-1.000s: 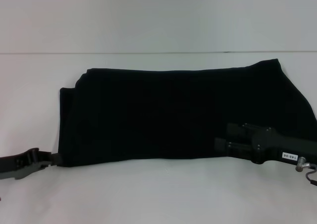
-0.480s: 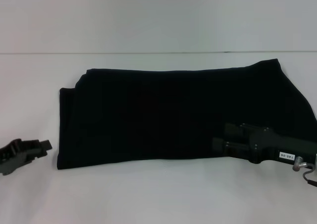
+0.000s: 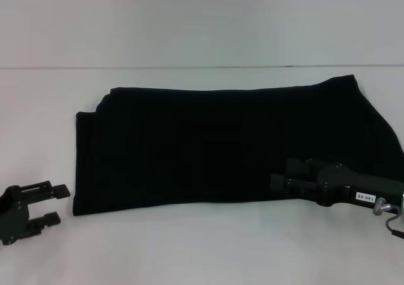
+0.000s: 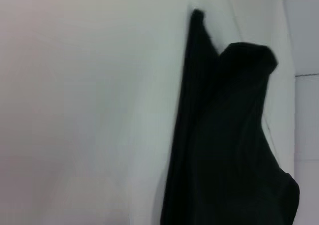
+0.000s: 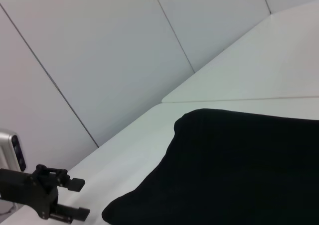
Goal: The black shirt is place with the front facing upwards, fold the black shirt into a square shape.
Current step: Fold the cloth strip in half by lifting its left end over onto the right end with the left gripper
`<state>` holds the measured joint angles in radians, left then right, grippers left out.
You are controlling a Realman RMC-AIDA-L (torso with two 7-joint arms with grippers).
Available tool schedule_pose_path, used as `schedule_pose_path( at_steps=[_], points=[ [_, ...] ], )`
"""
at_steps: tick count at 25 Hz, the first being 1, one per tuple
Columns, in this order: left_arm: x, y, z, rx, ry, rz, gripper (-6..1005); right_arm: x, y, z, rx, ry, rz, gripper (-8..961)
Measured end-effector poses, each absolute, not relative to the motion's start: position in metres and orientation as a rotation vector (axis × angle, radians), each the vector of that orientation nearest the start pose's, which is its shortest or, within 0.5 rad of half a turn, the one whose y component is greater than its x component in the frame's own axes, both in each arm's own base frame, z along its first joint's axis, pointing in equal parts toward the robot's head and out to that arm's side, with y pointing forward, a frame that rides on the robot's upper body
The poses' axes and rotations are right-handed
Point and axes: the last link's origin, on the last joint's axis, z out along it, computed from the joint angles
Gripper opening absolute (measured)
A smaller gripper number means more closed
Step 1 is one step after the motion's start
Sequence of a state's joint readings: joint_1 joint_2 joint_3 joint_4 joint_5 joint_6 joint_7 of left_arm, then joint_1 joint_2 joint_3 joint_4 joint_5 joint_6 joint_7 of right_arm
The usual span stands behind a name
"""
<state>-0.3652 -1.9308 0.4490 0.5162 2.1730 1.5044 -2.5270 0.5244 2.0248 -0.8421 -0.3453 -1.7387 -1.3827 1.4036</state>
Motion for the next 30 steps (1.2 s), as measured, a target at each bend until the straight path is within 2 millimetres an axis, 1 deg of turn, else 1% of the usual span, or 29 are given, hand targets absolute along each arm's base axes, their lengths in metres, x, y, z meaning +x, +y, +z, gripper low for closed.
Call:
schedule_pose_path(
  at_steps=[5,11,13,19,30],
  points=[
    [-0.379,0.277,0.044,1.706,2.694,0.906,615,0.285,0.322,-0.034,-2.566,1.023,0.817,837],
    [-0.384,0.280,0.039,1.614,2.766,0.920,824,0.285,0.322,-0.035,-2.567,1.025,0.816,837],
    [-0.384,0.281,0.039,1.592,2.781,0.923,846,0.285,0.322,-0.035,-2.566,1.025,0.814,837],
    [-0.384,0.282,0.038,1.568,2.792,0.929,845,0.285,0.322,-0.036,-2.563,1.027,0.808,837],
    [-0.377,0.286,0.036,1.583,2.754,0.920,845,0.285,0.322,-0.037,-2.564,1.028,0.809,837]
  ],
)
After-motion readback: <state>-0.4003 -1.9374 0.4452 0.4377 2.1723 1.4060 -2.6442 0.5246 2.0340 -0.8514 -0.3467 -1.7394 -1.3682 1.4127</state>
